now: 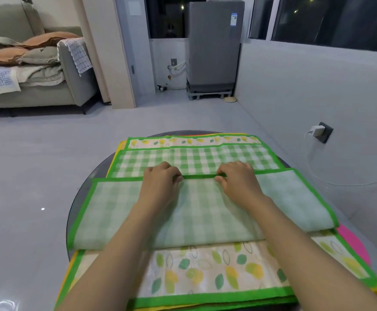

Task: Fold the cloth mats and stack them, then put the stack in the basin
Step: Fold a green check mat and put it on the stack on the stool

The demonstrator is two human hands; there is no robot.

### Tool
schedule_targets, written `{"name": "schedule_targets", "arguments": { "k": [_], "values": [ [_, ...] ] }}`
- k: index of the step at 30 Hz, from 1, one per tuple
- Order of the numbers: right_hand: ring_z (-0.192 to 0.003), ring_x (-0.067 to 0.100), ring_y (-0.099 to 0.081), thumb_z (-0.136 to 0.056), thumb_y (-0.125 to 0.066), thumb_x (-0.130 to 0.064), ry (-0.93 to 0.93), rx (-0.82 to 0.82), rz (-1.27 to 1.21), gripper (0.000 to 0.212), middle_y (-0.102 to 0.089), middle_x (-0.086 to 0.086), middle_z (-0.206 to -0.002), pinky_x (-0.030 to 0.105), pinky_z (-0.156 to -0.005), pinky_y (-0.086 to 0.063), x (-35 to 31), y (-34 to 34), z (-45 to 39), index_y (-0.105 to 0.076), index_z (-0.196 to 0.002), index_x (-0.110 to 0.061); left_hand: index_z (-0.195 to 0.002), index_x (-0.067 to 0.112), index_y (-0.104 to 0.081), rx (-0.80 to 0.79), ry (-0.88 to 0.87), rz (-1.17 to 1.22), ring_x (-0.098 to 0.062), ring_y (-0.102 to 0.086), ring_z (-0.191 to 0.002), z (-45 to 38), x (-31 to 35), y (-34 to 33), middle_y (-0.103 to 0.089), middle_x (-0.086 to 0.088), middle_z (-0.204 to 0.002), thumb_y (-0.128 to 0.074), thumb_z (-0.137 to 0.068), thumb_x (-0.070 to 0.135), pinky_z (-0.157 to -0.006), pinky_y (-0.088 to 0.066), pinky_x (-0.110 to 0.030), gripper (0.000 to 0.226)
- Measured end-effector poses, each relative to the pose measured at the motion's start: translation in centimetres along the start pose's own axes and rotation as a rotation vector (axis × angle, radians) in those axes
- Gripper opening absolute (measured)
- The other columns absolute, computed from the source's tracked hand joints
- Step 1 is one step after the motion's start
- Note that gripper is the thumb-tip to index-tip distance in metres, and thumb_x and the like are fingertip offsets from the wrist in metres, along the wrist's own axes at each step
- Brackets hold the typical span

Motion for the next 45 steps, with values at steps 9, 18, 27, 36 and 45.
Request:
{"name": "schedule_targets", "arguments": {
  "k": [9,18,27,36,45],
  "values": [
    [-0.110,0.019,-0.046,-0.094,-0.049,-0.032,-0.032,-0.088,0.072,0.024,-0.059,-0.004,-0.115,0.031,-0.096,-0.023,0.1,-1.9,0.1,-0.058,-0.114,-0.022,-0.115,0.018,-0.063,-0.071,-0.009,-0.094,-0.025,-0.056,-0.102,0.6,0.1,-1.8,-0.059,-0.003,-0.112,-0.052,-0.094,0.032,-0.095,-0.030,-0.036,0.027],
    [-0.138,0.016,-0.029,-0.100,-0.030,-0.023,0.057,-0.177,0.025,0.042,-0.041,-0.001,-0.146,0.029,-0.111,-0.014,-4.1,-2.4,5.6,-0.040,-0.140,-0.019,-0.125,0.019,-0.053,-0.221,0.084,-0.165,-0.022,-0.039,-0.125,5.3,3.1,-2.6,-0.048,-0.001,-0.130,-0.029,-0.095,0.030,-0.106,-0.021,-0.038,0.040],
    [-0.145,0.011,0.008,-0.100,-0.012,-0.044,0.014,-0.372,0.059,0.053,0.003,-0.006,-0.159,0.034,-0.119,0.007,-1.9,-4.5,8.1,-0.003,-0.150,-0.030,-0.151,0.030,0.000,-0.431,0.094,-0.192,-0.018,0.012,-0.146,8.4,2.5,-5.1,0.008,0.000,-0.159,-0.015,-0.097,0.050,-0.116,0.011,-0.045,0.059],
    [-0.145,0.012,0.013,-0.097,-0.006,-0.050,-0.248,-0.372,0.166,0.054,0.012,-0.006,-0.158,0.034,-0.117,0.010,7.4,-1.2,10.6,0.005,-0.149,-0.036,-0.151,0.031,0.002,-0.451,0.073,-0.213,-0.019,0.012,-0.146,8.4,2.4,-5.1,0.009,0.001,-0.159,-0.008,-0.094,0.054,-0.117,0.009,-0.047,0.062],
    [-0.146,0.014,0.010,-0.094,-0.007,-0.058,-0.318,-0.352,0.208,0.061,0.010,-0.002,-0.158,0.034,-0.119,0.007,10.5,0.0,11.5,0.004,-0.149,-0.035,-0.151,0.030,0.001,-0.437,0.068,-0.223,-0.019,0.011,-0.146,8.4,2.5,-4.8,0.008,0.000,-0.159,-0.012,-0.098,0.050,-0.118,0.007,-0.048,0.059]
  ]
}}
Point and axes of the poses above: each hand's wrist, its own z-axis away from the middle knuckle, its own y-axis out of the back of the hand, x = y × z, the point moved 7 cm from there along -z, towards the middle knuckle
